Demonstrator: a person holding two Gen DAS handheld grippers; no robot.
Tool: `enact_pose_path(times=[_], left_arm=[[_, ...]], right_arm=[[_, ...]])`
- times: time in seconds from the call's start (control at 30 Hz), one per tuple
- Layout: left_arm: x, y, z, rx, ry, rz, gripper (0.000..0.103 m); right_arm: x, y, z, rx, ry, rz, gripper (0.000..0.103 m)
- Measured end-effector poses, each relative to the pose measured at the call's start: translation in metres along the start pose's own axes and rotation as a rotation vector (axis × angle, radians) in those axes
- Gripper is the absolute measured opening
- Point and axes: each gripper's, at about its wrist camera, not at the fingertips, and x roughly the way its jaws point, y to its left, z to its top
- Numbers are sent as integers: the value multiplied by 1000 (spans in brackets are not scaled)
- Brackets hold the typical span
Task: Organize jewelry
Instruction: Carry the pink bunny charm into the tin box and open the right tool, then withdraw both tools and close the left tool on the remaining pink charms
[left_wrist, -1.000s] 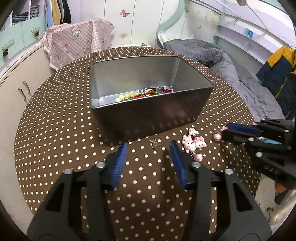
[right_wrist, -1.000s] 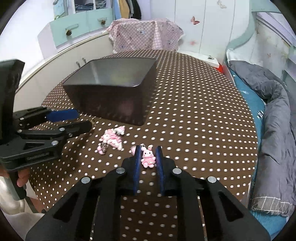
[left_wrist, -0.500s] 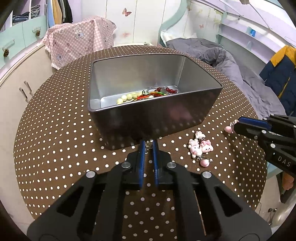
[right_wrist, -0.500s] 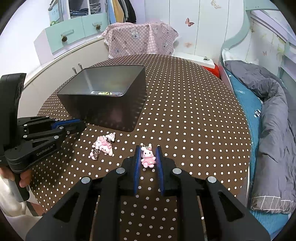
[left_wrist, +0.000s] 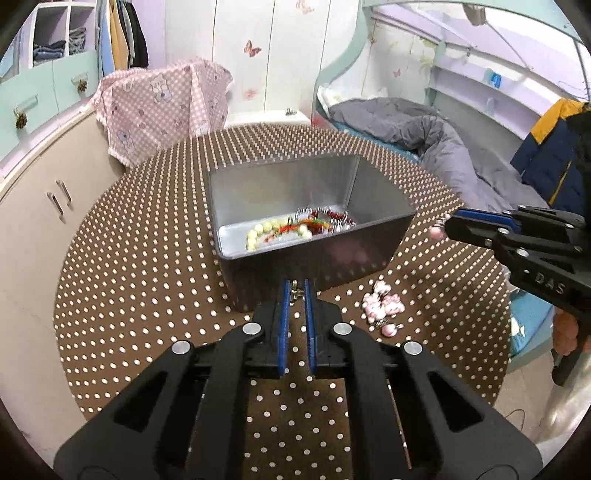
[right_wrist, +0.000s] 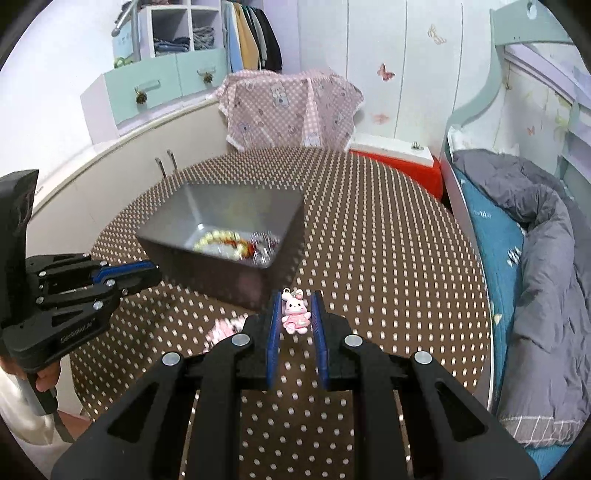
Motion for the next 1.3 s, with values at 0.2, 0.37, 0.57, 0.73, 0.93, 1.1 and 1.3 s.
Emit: enact_pose_path(times=[0.2,0.37,0.57,0.73,0.93,1.1,1.3], left_arm=[[-11,5,17,-5,-68,14,8],[-4,11,30,-20,-83,26,8],[6,13,36,-32,-44,52,15],[3,14,39,-32,-78,65,74],[6,15,38,-33,-67,85,74],[4,19,34,-47,-58,72,74],[-4,13,25,-45,-58,46,74]], right_arm=[[1,8,25,-30,-50,28,14],[13,16,38,-46,-48,57,14],[22,17,43,-37,-38,51,43],[21,7,41,-8,-32,32,44],[18,1,36,11,-28,20,44],[15,0,30,16,-22,16,44],[13,-1,17,27,-2,9,44]])
